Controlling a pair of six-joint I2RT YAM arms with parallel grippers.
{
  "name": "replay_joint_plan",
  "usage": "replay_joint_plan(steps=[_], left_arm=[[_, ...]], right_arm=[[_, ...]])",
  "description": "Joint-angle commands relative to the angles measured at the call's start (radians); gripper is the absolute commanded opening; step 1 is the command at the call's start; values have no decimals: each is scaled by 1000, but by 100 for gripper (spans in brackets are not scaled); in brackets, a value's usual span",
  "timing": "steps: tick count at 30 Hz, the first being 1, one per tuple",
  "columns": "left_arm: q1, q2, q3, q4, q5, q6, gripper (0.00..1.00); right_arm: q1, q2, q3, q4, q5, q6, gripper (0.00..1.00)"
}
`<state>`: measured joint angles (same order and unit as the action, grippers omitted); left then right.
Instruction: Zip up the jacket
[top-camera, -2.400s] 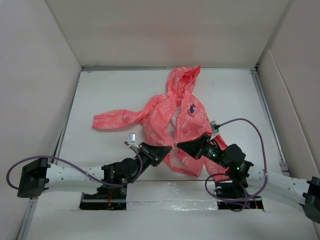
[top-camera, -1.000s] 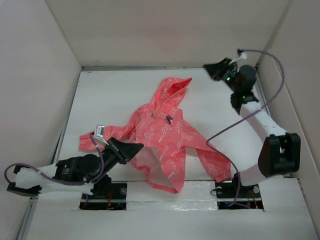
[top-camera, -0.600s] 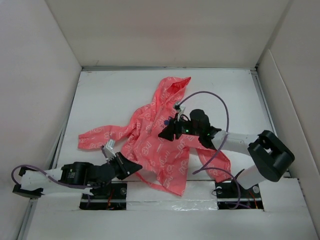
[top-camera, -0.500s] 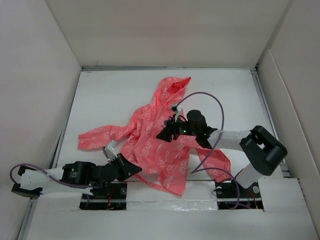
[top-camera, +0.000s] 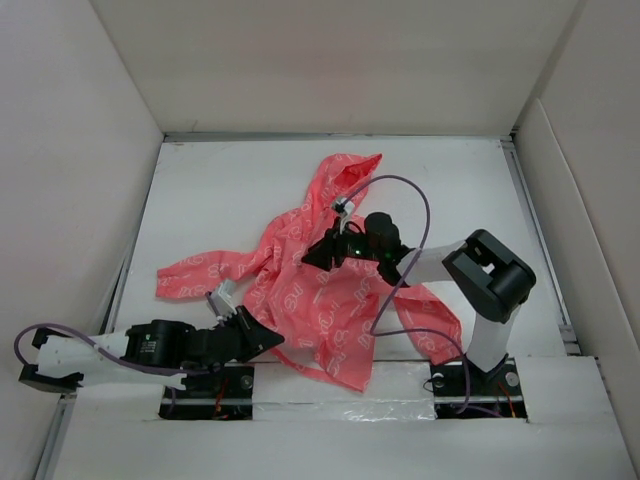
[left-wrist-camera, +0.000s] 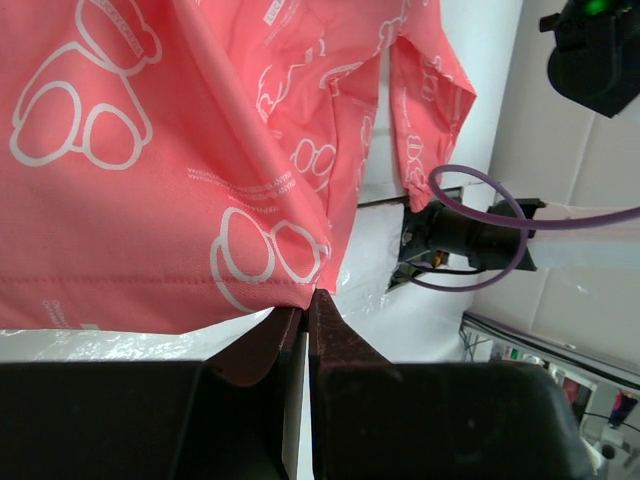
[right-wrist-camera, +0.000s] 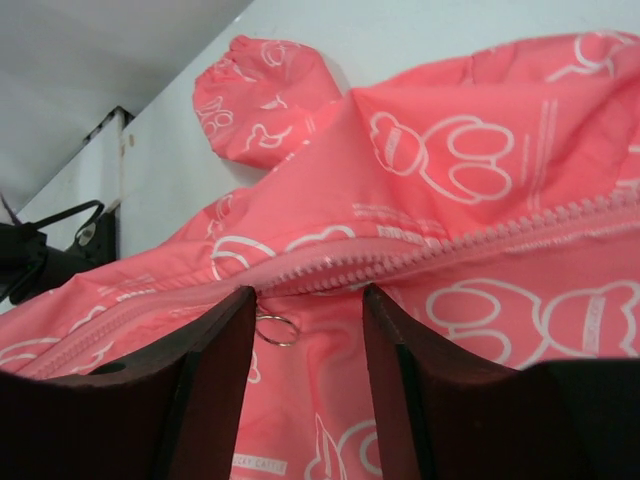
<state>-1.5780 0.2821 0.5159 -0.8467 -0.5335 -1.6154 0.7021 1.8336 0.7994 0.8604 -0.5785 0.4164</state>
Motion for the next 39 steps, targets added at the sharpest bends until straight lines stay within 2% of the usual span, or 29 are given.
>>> replay_joint_plan(steps=[1,7,13,20,27,35,39], left_arm=[[-4,-34,21,-80,-115,-113,0],[-4,-49,26,-88,-118,-112,0],[-4,-41,29,-80,-115,-100,0],[-4,-44,30,-77,-122,-92,0],[-4,-46,27,-77,-118,-90,0],[-4,-46,29,-78,-118,-87,0],[-4,-47,32,-80,-122,-84,0]], right_arm=[[7,12,38,101,-63,-34,54],[16,33,-3,163,-129,-18,55],[16,104,32,173,-150,-8,58],[46,110,57,166,-201,-11,59],[46,165,57,292,-233,68,50],[46,150,49,295,-213,61,32],[37,142,37,304,-215,70,31]])
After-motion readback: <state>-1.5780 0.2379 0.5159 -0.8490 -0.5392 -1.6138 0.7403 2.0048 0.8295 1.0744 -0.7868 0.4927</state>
